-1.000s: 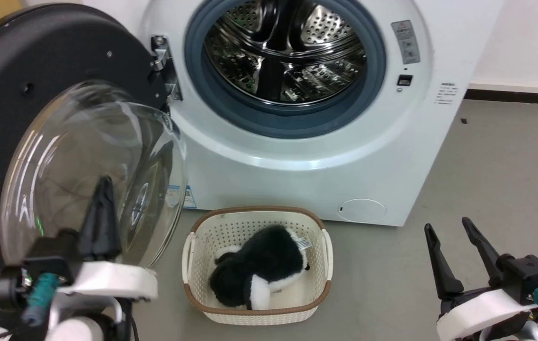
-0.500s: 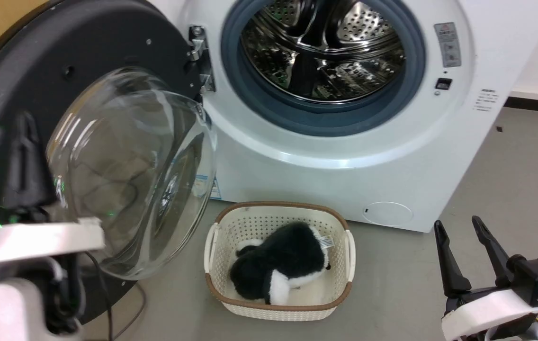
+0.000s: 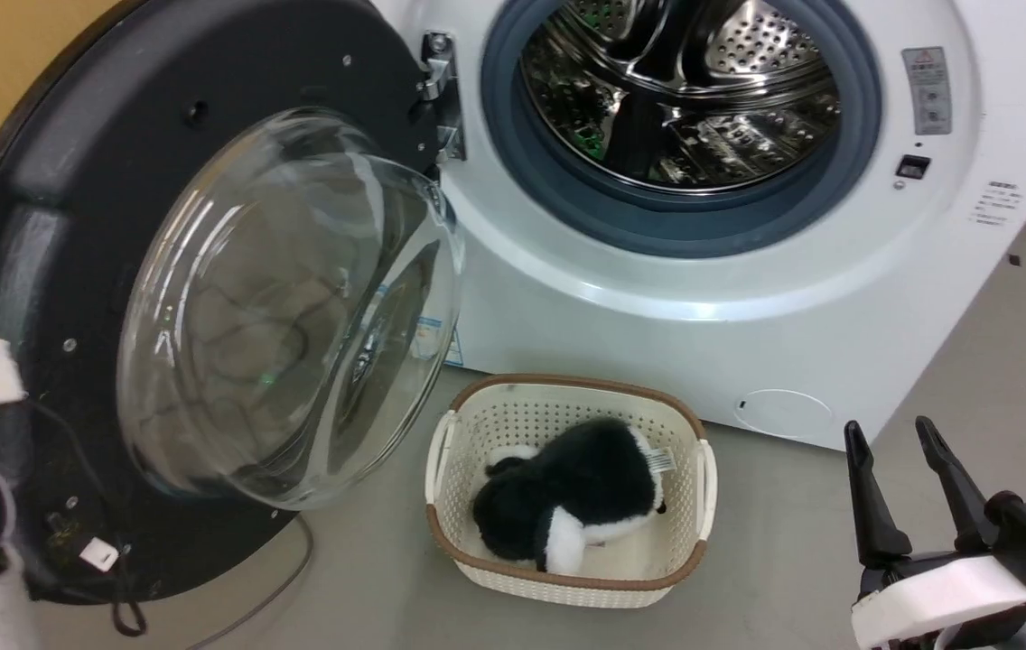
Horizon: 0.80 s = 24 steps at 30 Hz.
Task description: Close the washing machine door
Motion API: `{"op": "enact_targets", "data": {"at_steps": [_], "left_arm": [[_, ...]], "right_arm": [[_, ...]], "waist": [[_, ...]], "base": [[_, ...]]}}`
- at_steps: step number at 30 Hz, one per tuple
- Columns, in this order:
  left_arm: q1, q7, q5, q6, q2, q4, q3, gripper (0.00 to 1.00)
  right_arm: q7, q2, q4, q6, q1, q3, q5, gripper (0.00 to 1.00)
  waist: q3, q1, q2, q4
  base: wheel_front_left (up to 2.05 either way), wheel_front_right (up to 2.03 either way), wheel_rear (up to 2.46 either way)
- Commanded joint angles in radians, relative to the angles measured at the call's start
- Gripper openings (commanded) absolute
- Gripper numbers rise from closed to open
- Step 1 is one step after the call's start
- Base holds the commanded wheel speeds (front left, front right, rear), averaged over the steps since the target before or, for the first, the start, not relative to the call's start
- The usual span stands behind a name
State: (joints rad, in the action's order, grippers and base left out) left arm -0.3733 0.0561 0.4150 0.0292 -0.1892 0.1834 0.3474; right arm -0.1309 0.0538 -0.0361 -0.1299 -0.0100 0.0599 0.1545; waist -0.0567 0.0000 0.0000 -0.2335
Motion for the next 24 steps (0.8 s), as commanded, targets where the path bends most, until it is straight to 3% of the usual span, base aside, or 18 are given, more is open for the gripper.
{"op": "enact_targets", "data": {"at_steps": [1,8,15,24], "left_arm": [[-0.025,-0.009,0.026,-0.001,-0.012,-0.007,0.020,0.00],[-0.061,-0.050,0.166,-0.008,-0.035,-0.114,0.123,0.00],[-0.069,-0.162,0.348,-0.013,-0.049,-0.260,0.220,0.00],[-0.036,-0.341,0.540,0.050,-0.039,-0.365,0.250,0.00]], "right_arm": [[-0.010,-0.002,-0.005,0.000,-0.005,0.004,0.010,1.00],[-0.025,-0.002,-0.014,0.000,-0.012,0.015,0.023,1.00],[-0.039,-0.002,-0.021,-0.001,-0.018,0.024,0.037,1.00],[-0.058,-0.003,-0.015,-0.001,-0.028,0.036,0.045,1.00]], "waist": [[-0.003,0.0000,0.0000,-0.009],[-0.019,0.0000,0.0000,-0.044],[-0.033,0.0000,0.0000,-0.069],[-0.050,0.0000,0.0000,-0.099]], "base": [[0.00,0.00,0.00],[0.00,0.00,0.00],[0.00,0.00,0.00],[0.00,0.00,0.00]]}}
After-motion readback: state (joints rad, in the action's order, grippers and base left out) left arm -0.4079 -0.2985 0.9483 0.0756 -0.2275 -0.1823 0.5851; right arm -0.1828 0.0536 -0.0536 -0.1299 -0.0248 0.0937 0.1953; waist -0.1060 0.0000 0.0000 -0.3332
